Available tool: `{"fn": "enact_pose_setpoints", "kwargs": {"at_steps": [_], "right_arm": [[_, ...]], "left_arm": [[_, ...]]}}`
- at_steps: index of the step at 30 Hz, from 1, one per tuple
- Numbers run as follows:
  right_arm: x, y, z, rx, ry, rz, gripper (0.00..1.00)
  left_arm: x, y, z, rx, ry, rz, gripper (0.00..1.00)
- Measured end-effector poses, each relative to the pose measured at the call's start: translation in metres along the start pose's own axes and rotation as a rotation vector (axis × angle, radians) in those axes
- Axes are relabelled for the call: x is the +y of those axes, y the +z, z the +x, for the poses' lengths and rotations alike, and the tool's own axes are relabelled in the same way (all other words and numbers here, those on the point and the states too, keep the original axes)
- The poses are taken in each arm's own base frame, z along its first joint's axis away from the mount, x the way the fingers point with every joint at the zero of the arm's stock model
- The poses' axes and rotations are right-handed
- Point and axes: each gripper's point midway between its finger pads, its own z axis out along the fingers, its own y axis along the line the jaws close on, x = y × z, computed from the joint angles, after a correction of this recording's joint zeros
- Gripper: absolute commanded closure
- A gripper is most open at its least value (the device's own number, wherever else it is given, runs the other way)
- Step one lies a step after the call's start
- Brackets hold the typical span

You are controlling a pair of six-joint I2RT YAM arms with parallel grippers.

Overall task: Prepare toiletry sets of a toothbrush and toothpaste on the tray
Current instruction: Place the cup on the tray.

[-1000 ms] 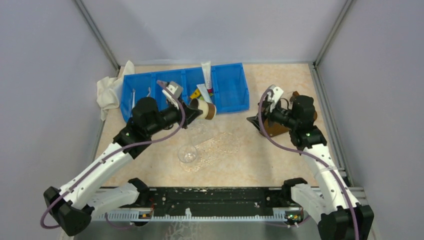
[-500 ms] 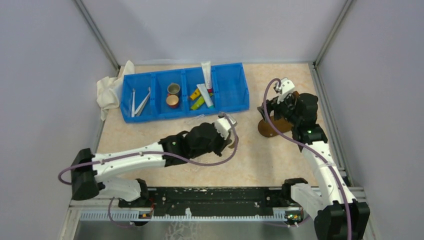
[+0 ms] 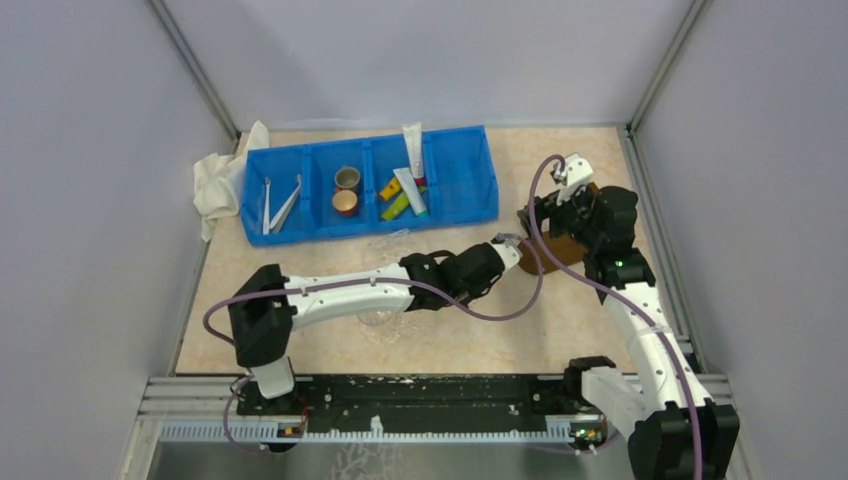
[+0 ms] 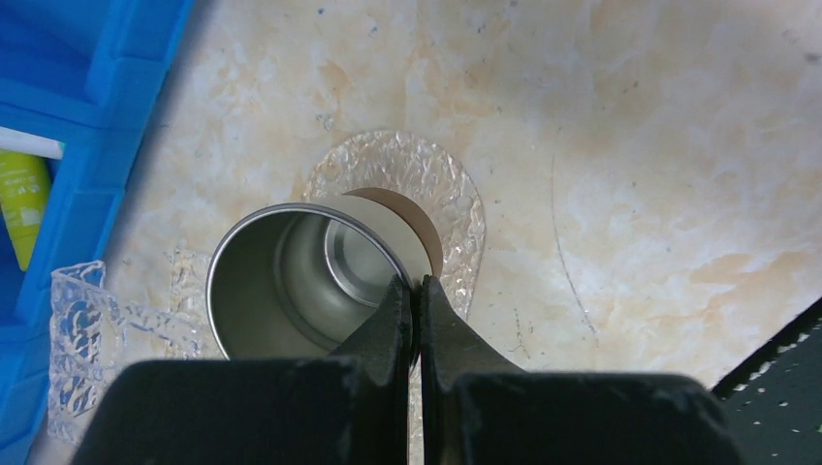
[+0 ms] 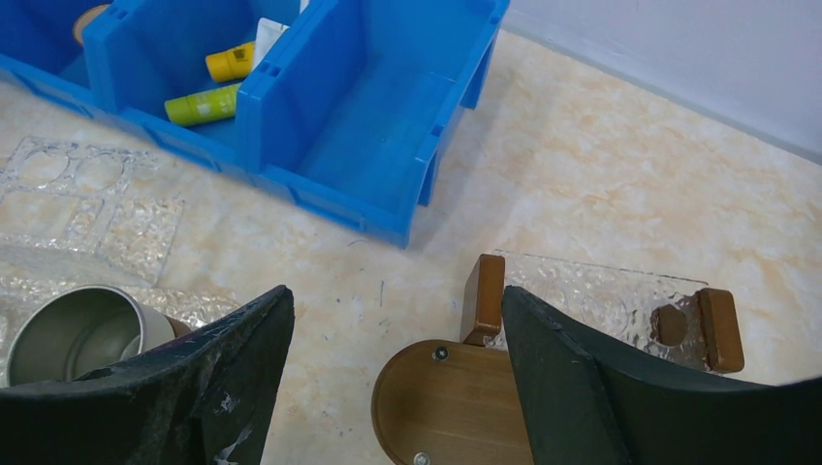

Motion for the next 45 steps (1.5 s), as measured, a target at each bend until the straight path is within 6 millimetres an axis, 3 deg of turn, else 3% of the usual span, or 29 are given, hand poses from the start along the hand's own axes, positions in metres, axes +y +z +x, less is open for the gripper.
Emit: {"fn": "enact_pose_setpoints", "kwargs": {"at_steps": [9,14,20,28,31,39,45], "right_arm": [[-0.001,0.001,-0.004,-0.017,-0.007,0.002,0.21],[0.0,0.001,-0.004,-0.018,-0.007,-0.001,0.21],[0.0,0.001,-0.005,-0.019,-0.007,-0.005,0.21],[0.003,0.001,-0.005,-0.021,-0.007,-0.017,0.21],[0.004,0.001,-0.005,-0.022,-0.008,-0.026,0.21],[0.008,-0.001,-0.008,-0.034,-0.012,-0.044,0.21],[0.012,-0.002,-0.01,-0.041,-0.015,-0.067,0.21]], "left_arm": [[-0.005,0.024,0.036,0.143,0.104,-0.01,0.98],[-0.005,0.028,0.036,0.146,0.116,-0.014,0.86],[-0.003,0.029,0.035,0.144,0.117,-0.026,0.58],[-0.002,0.027,0.033,0.139,0.098,-0.033,0.46],[-0.002,0.02,0.025,0.096,0.07,-0.018,0.4],[0.006,-0.032,-0.002,-0.146,-0.028,0.058,0.28],[0.014,-0.047,0.001,-0.262,-0.078,0.064,0.11]]}}
